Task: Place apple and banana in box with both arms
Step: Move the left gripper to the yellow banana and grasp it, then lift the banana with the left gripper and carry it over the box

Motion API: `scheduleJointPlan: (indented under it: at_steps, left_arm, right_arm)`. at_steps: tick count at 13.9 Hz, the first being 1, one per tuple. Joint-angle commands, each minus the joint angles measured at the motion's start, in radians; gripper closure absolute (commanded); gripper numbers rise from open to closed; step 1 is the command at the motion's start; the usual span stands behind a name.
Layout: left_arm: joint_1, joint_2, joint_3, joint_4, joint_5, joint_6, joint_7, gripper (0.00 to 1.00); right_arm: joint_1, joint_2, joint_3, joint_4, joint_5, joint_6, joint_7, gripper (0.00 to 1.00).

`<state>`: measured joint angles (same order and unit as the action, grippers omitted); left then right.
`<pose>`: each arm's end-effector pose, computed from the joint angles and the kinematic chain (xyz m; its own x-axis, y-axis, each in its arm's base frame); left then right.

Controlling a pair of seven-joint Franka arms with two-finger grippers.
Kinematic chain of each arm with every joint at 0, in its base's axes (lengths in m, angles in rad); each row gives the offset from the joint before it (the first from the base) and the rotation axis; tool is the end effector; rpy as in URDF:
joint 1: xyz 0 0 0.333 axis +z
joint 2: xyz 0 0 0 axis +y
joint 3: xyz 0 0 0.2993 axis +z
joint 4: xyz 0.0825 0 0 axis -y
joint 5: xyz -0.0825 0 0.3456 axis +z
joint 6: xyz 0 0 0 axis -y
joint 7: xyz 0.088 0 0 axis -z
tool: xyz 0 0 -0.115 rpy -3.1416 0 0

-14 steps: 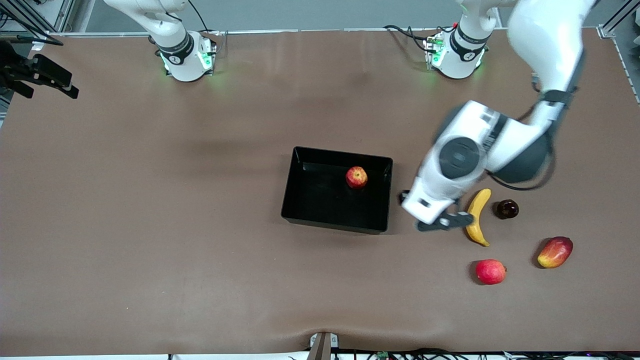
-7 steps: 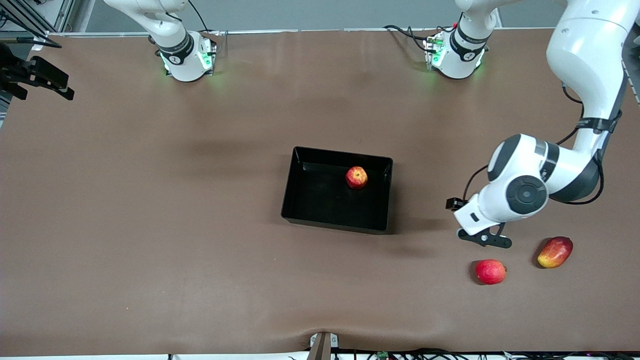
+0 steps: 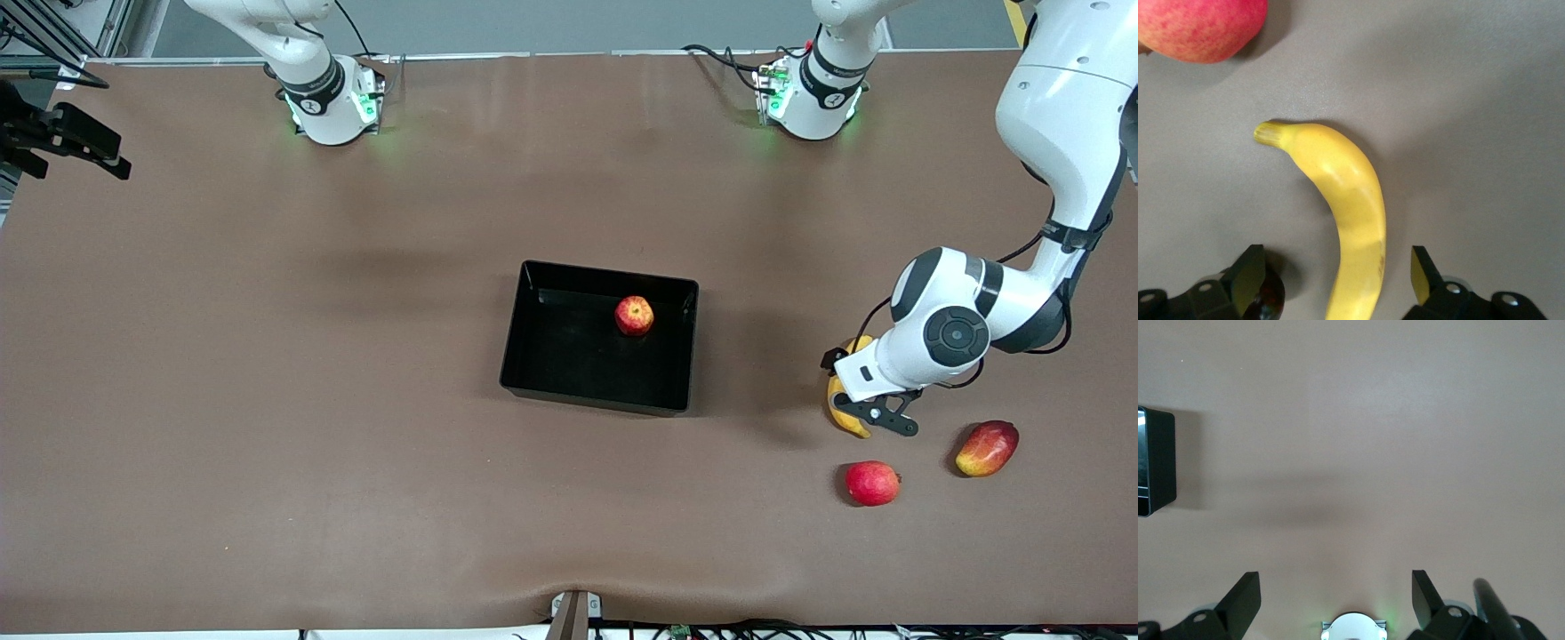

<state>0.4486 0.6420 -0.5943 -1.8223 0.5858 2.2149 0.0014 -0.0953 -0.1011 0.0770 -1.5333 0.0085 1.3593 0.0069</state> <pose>0.5982 -0.0431 0.2273 0.8945 -0.4343 -0.1061 -0.4431 -0.8928 -0.0811 0.4622 -0.0051 0.6473 0.9970 -0.0243 -0.0731 -0.0244 -0.9997 -0.0001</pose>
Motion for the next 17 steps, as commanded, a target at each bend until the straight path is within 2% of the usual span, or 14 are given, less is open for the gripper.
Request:
scheduleJointPlan:
  at_steps: [1, 3, 4, 7, 8, 10, 12, 17]
  left_arm:
    - [0.021, 0.021, -0.012, -0.028, 0.028, 0.046, 0.011, 0.17]
    - [0.019, 0.031, -0.010, -0.028, 0.028, 0.049, 0.009, 0.23]
    - [0.019, 0.042, -0.010, -0.028, 0.028, 0.049, 0.009, 0.32]
    - [0.018, 0.039, -0.012, -0.032, 0.051, 0.048, 0.009, 0.90]
    - [0.016, 0.032, -0.015, -0.032, 0.051, 0.043, -0.004, 1.00]
    - [0.010, -0.001, -0.030, -0.028, 0.034, 0.035, -0.008, 1.00]
    - [0.016, -0.030, -0.091, -0.012, 0.032, -0.012, -0.027, 1.00]
    - [-0.002, -0.045, -0.298, 0.107, -0.015, -0.194, -0.179, 1.00]
  right_arm:
    - [-0.004, -0.011, 0.003, -0.011, -0.019, 0.003, 0.001, 0.00]
    - [-0.003, -0.011, 0.003, -0.011, -0.013, 0.004, 0.001, 0.00]
    - [-0.003, -0.012, 0.003, -0.011, -0.010, 0.006, 0.001, 0.00]
    - [-0.003, -0.011, 0.004, -0.013, -0.004, 0.009, 0.001, 0.00]
    - [-0.003, -0.011, 0.004, -0.013, -0.002, 0.007, 0.001, 0.00]
    - [-0.003, -0.011, 0.004, -0.013, -0.002, 0.007, 0.001, 0.00]
    - [-0.003, -0.011, 0.004, -0.013, -0.002, 0.009, 0.001, 0.00]
    - [-0.001, -0.011, 0.004, -0.013, 0.001, 0.011, 0.001, 0.00]
